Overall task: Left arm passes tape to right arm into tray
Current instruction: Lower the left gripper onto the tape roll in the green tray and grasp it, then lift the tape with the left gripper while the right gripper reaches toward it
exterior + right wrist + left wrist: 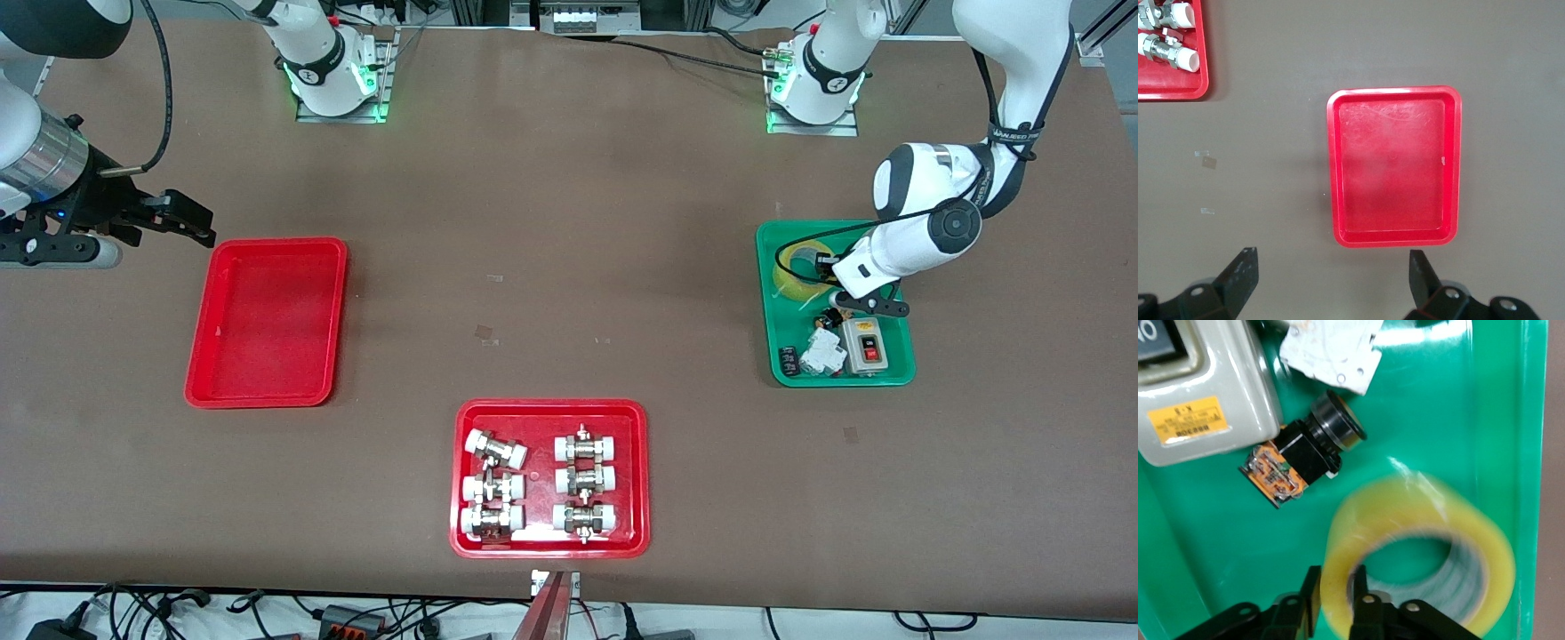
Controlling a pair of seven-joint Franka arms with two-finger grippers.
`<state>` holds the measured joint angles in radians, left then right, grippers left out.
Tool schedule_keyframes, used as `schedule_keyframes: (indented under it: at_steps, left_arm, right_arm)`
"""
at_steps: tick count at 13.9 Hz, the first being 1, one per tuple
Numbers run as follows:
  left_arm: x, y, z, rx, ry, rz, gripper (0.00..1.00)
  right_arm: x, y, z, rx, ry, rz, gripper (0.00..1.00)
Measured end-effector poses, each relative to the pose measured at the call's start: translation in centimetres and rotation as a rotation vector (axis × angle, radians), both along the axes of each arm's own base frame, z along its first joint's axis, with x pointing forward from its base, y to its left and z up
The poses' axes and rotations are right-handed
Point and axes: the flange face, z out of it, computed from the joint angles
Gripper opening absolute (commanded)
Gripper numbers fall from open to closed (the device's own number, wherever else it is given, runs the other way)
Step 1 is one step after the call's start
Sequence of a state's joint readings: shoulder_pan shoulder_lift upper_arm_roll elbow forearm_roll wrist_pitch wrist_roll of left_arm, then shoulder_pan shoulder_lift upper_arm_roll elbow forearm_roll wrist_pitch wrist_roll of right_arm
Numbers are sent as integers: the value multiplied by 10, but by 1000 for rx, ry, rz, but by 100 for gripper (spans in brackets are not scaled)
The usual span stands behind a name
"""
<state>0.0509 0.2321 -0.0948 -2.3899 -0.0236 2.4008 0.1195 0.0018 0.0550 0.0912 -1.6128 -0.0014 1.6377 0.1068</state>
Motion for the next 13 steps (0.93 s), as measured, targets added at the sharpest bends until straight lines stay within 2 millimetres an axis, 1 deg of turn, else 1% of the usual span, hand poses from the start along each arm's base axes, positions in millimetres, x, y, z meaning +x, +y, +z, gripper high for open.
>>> schedule_keyframes:
  at_steps: [2, 4, 6, 8, 9, 10, 12, 13]
  left_arm:
    - [-2, 0, 4, 1, 14, 0, 1]
    - [0, 1, 16, 3, 17, 0, 1]
    - [6, 1, 40, 5, 11, 0, 1]
    - [21, -4, 76, 6, -14, -11, 1]
    - [30, -16, 98, 5, -25, -22, 1]
    - [41, -37, 123, 8, -39, -18, 1]
    - [59, -95, 173, 14, -86, 19, 1]
    - [63, -123, 194, 9, -116, 36, 1]
  right_arm:
    - [0, 0, 0, 0, 0, 0, 100]
    - [0, 0, 0, 0, 0, 0, 100]
    - [0, 0, 0, 0, 0, 0, 100]
    - [0, 0, 0, 0, 0, 0, 100]
    - [0, 0, 0, 0, 0, 0, 100]
    - [0, 0, 0, 0, 0, 0, 100]
    - [0, -1, 2, 0, -5, -1, 100]
    - [1, -2, 6, 1, -14, -3, 100]
